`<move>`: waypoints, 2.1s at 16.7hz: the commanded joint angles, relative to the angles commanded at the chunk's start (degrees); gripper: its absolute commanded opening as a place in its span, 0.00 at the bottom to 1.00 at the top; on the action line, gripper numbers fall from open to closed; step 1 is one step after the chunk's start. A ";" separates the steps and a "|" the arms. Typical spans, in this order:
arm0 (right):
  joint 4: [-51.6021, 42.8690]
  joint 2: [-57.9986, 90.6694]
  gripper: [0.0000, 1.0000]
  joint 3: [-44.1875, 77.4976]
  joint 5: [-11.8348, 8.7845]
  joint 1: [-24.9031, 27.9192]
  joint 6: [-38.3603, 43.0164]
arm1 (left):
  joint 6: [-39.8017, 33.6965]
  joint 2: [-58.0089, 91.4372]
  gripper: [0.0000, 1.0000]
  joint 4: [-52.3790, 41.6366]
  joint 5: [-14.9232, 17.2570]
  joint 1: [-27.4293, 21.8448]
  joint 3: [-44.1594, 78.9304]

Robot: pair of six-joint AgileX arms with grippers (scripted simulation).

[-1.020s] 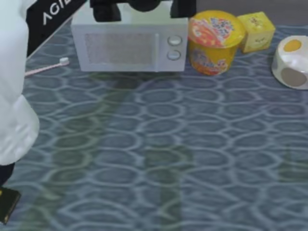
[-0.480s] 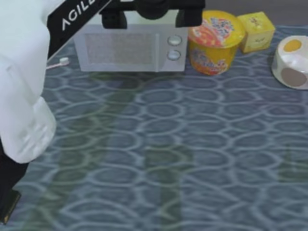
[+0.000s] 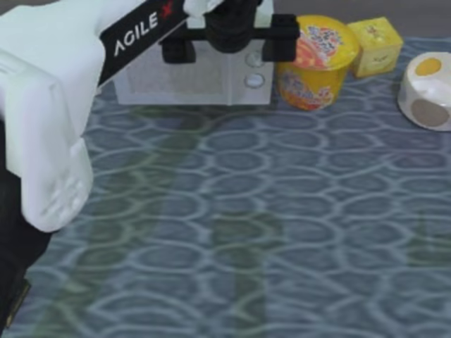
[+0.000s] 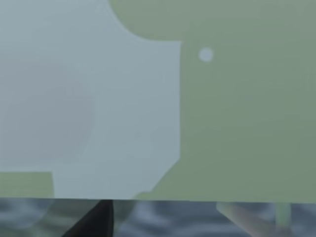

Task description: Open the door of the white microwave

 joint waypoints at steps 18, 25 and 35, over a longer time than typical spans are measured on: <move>0.00 0.00 1.00 0.00 0.00 0.00 0.00 | 0.10 0.26 0.00 0.43 0.05 0.11 -0.18; 0.00 0.00 1.00 0.00 0.00 0.00 0.00 | 0.10 0.26 0.00 0.43 0.05 0.11 -0.18; 0.00 0.00 1.00 0.00 0.00 0.00 0.00 | -1.52 -7.69 0.00 5.99 -0.79 -1.59 -14.20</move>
